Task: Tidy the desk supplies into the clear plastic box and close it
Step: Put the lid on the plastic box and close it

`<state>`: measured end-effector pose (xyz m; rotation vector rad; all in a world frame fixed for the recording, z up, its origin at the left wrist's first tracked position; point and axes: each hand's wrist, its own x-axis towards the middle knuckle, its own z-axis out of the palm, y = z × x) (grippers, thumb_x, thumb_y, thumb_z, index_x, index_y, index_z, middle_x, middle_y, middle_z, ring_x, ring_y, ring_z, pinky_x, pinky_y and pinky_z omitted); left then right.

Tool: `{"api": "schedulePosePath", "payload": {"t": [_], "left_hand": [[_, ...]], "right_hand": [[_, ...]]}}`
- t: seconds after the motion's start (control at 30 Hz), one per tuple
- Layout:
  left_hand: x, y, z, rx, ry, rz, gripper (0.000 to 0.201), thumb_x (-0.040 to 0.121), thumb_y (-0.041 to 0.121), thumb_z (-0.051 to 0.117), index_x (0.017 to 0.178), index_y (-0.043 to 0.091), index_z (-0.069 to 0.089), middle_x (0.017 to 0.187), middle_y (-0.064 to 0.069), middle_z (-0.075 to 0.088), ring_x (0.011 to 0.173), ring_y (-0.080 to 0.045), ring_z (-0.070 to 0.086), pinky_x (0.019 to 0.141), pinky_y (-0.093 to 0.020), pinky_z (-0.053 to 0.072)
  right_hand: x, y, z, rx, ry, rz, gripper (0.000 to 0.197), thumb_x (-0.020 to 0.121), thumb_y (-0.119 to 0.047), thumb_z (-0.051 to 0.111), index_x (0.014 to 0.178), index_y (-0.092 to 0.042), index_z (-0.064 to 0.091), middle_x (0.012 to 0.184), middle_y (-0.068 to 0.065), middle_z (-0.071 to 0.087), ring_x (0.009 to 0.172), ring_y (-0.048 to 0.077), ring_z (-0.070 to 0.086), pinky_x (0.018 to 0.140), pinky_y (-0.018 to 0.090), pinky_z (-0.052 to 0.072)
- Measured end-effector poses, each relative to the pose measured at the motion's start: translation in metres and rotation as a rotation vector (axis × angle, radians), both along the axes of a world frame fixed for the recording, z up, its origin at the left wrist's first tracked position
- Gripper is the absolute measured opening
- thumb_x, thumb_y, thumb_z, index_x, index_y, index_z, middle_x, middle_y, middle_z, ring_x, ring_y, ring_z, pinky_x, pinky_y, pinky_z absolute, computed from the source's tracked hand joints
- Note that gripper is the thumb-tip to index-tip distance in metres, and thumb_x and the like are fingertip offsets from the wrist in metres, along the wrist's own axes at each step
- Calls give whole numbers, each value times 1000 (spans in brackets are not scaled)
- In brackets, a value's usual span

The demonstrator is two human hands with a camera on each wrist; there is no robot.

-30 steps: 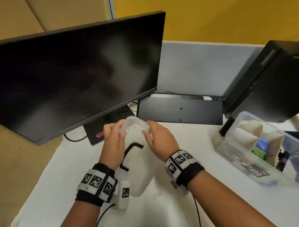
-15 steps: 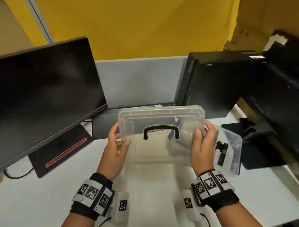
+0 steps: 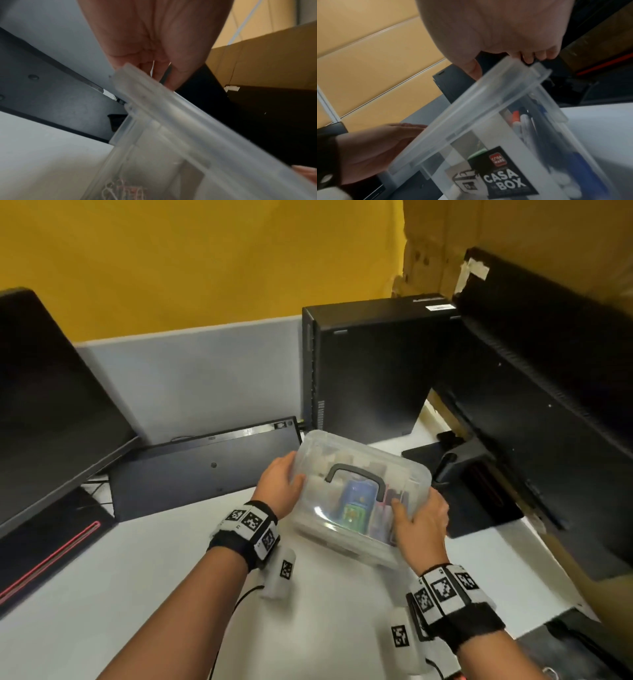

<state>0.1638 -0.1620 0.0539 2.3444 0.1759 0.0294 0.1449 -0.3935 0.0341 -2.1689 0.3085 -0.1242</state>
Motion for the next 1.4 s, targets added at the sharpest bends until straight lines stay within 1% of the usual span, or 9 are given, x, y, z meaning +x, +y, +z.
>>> {"api": "schedulePosePath", "payload": {"t": [0.17, 0.33, 0.5, 0.63, 0.77, 0.97, 1.2, 1.27, 1.4], "left_hand": [[1, -3, -12, -91, 105, 2, 50, 95, 21, 51, 142, 14, 36, 141, -11, 44, 128, -26, 44, 106, -34, 33], [-18, 6, -20, -197, 81, 41, 47, 91, 26, 55, 137, 23, 41, 133, -5, 50, 116, -24, 55, 100, -45, 46], [-60, 20, -38, -216, -16, 160, 48, 91, 34, 56, 135, 27, 38, 127, 3, 47, 110, -15, 53, 93, -43, 51], [-77, 19, -44, -237, -61, 251, 47, 91, 37, 53, 135, 30, 36, 122, 6, 44, 111, -16, 51, 96, -44, 49], [-76, 14, -42, -127, -77, 319, 47, 92, 36, 52, 135, 23, 39, 122, 2, 45, 110, -15, 39, 99, -41, 40], [-78, 16, -42, -115, -3, 312, 52, 91, 44, 44, 137, 22, 35, 129, -2, 40, 118, -23, 35, 102, -42, 33], [-81, 10, -43, -270, -51, 262, 58, 83, 46, 37, 135, 21, 36, 123, 4, 44, 111, -13, 39, 98, -31, 37], [-80, 7, -42, -233, -70, 265, 58, 82, 50, 36, 132, 20, 40, 117, 6, 44, 106, -13, 40, 93, -29, 37], [-75, 9, -48, -227, -16, 294, 64, 82, 56, 38, 136, 24, 34, 130, 1, 37, 119, -15, 34, 106, -38, 33]], "right_hand": [[5, -6, -9, 159, 89, 38, 57, 95, -17, 52, 145, -11, 25, 145, 13, 32, 130, 27, 37, 106, 36, 31], [12, -5, -12, 57, 121, 111, 58, 97, -20, 46, 148, -11, 20, 148, 13, 30, 130, 31, 39, 106, 40, 33], [16, 8, -7, -97, 147, 262, 56, 101, -25, 37, 151, -14, 14, 154, 8, 25, 134, 30, 36, 108, 35, 30], [27, 16, -4, -179, 126, 353, 51, 102, -24, 33, 150, -13, 17, 153, 8, 28, 133, 28, 38, 105, 33, 32], [41, 20, -9, -230, 76, 378, 44, 102, -23, 31, 145, -13, 27, 139, 11, 38, 119, 30, 48, 91, 29, 38], [48, 17, -16, -232, 43, 381, 40, 101, -20, 31, 140, -14, 35, 127, 13, 46, 113, 28, 49, 95, 33, 38], [43, 13, -20, -428, 53, 267, 42, 99, -27, 35, 141, -23, 37, 147, 4, 29, 127, 32, 30, 105, 47, 30], [47, 13, -19, -326, 116, 303, 43, 101, -27, 31, 144, -24, 32, 148, 6, 27, 124, 35, 38, 102, 46, 35], [52, 17, -22, -269, 163, 321, 45, 102, -28, 25, 146, -26, 23, 146, 6, 30, 118, 34, 49, 99, 47, 39]]}}
